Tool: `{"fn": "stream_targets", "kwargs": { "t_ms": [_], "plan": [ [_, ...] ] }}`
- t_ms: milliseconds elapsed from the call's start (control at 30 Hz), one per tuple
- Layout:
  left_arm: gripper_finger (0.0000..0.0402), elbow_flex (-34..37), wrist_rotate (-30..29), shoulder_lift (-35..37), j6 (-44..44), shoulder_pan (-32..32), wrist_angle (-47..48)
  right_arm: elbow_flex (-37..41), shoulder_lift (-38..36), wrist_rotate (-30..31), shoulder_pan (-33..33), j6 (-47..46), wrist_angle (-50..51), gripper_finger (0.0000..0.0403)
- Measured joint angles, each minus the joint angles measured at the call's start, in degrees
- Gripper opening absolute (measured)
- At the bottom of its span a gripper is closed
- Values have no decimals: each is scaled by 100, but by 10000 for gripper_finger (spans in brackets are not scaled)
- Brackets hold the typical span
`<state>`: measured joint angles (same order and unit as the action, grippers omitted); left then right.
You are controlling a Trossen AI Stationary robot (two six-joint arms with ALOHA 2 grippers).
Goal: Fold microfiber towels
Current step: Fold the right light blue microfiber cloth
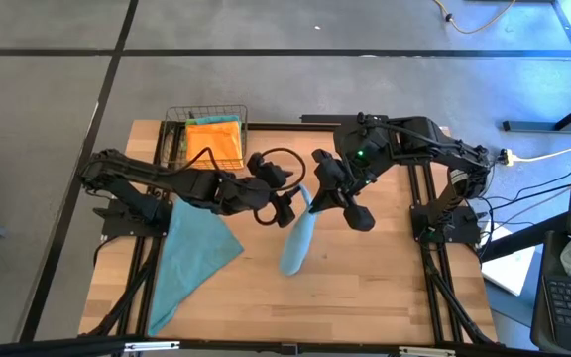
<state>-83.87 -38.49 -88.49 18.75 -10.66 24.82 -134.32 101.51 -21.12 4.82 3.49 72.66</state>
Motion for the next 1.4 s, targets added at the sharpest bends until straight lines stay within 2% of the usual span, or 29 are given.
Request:
{"fn": "stream_targets", "kwargs": {
  "t_ms": [467, 933, 1300, 1400],
  "plan": [
    [199, 28, -150, -2, 215, -2, 44, 0, 0, 44, 0, 19, 2, 12],
    [199, 28, -406, -2, 512, -2, 764, 0, 0, 48, 0, -31, 2, 12],
    [199, 28, -410, -56, 515, 2, 969, 0, 0, 52, 0, -42, 1, 12],
    [199, 33, -220, -152, 515, 2, 989, 0, 0, 52, 0, -42, 2, 12]
  ]
}}
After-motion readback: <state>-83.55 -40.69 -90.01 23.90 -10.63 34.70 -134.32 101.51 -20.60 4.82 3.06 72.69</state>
